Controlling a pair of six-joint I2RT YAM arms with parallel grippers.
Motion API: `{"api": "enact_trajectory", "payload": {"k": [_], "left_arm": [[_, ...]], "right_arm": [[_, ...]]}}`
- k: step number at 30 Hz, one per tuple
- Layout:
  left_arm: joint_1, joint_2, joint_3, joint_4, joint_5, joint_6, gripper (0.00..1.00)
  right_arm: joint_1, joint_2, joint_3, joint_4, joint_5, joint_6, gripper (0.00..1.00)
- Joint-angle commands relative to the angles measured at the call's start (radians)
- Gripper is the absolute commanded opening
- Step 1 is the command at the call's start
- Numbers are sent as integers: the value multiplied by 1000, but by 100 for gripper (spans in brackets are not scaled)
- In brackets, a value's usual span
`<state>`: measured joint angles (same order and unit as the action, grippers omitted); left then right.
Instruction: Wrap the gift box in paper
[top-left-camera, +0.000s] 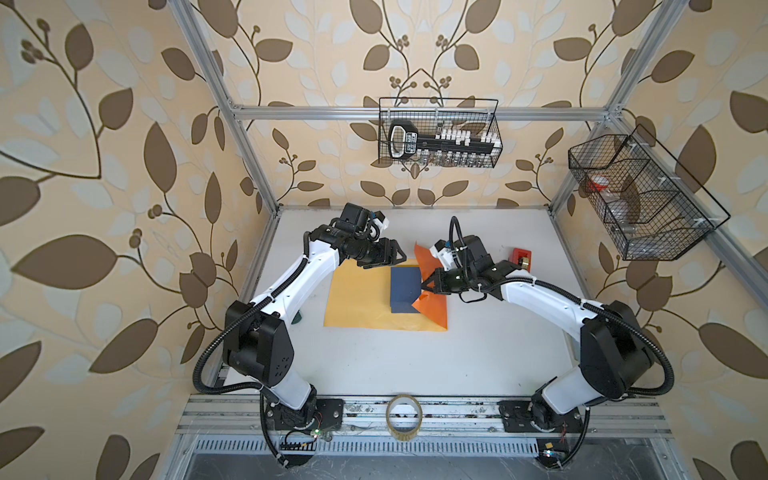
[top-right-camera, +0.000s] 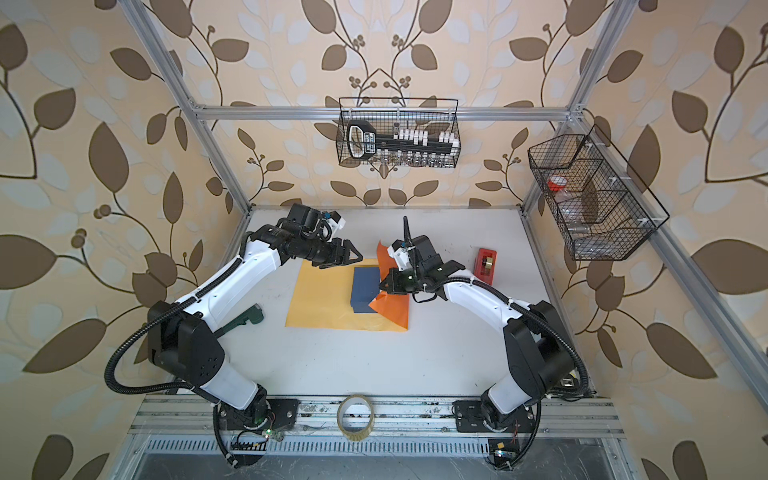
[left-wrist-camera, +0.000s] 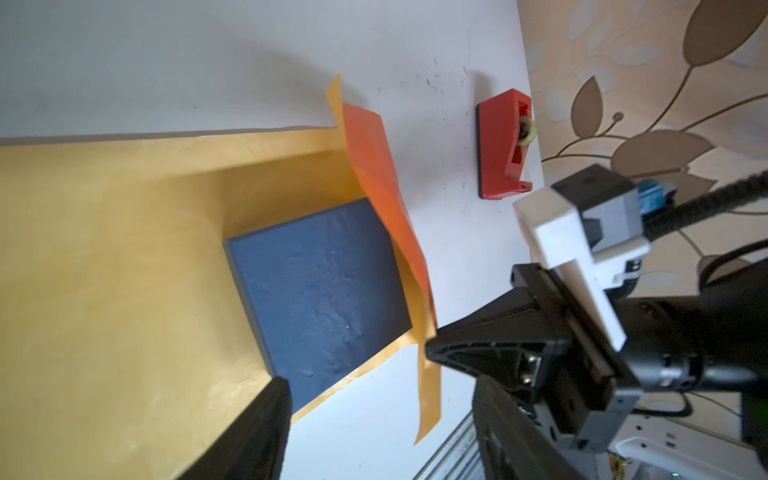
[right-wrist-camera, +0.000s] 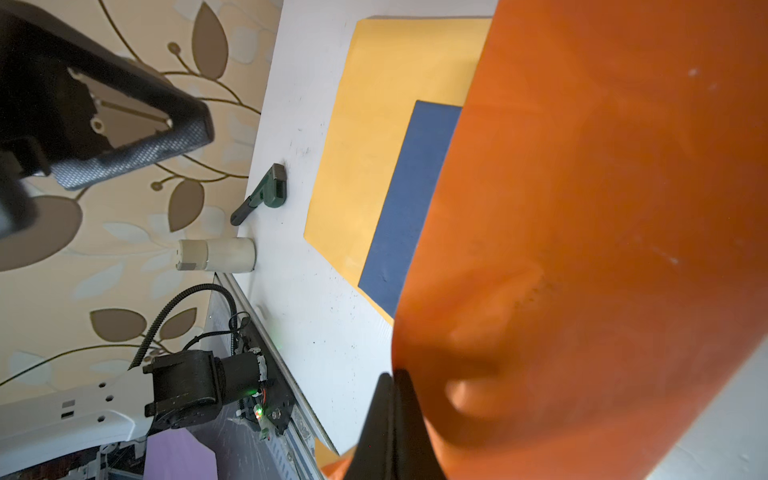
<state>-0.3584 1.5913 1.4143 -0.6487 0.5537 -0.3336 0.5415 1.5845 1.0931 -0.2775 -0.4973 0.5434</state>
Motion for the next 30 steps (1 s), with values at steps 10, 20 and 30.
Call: {"api": "enact_trajectory", "payload": {"k": [10,20,30], "left_arm": [[7,95,-69,165,84,-213,47],[-19,124,-131,225,87,-267,34],[-20,128,-114,202,70,-257,9]], "right_arm": [[60,61,63,53,9,33,0],[89,83,70,75,17,40,0],[103,104,104,49,20,33,0]]}}
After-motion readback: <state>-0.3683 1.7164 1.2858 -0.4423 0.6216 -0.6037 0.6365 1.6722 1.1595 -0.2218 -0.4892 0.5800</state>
